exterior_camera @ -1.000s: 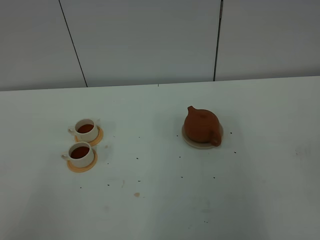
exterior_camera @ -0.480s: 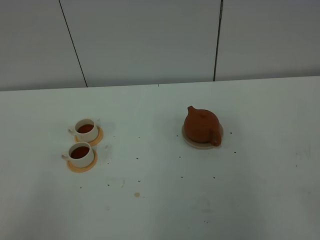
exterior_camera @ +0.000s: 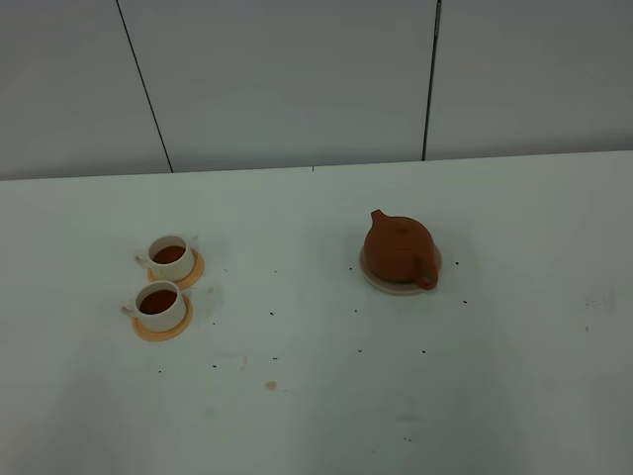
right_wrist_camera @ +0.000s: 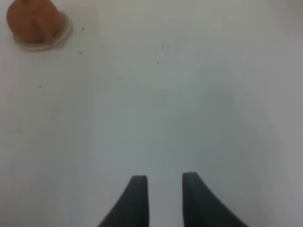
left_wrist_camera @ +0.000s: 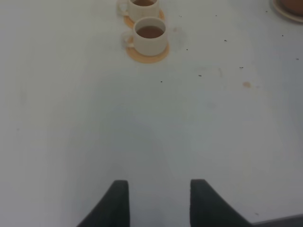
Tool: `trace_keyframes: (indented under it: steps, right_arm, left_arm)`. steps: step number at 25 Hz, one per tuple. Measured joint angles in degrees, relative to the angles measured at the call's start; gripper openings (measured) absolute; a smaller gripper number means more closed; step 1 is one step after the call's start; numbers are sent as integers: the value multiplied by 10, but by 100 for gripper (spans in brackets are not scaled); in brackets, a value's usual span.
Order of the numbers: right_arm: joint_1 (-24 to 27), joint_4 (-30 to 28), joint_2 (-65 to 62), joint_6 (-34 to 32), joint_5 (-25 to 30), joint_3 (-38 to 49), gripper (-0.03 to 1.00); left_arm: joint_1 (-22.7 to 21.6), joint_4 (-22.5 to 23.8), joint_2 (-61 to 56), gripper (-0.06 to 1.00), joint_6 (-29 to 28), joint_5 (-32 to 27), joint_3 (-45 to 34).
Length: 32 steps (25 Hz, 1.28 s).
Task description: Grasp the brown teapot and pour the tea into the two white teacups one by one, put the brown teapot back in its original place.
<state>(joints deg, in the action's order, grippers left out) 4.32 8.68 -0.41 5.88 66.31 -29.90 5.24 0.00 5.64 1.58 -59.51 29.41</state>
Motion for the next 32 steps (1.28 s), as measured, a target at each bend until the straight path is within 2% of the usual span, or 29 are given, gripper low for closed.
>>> trace_keyframes:
  steps: [5, 29, 32]
  right_arm:
    - [-13, -3, 0, -5, 0, 0, 19]
    - [-13, -4, 0, -6, 0, 0, 21]
    - [-13, -4, 0, -6, -18, 0, 21]
  left_arm:
    - [0, 0, 0, 37, 0, 0, 0]
    - [0, 0, 0, 37, 0, 0, 0]
    - [0, 0, 0, 37, 0, 0, 0]
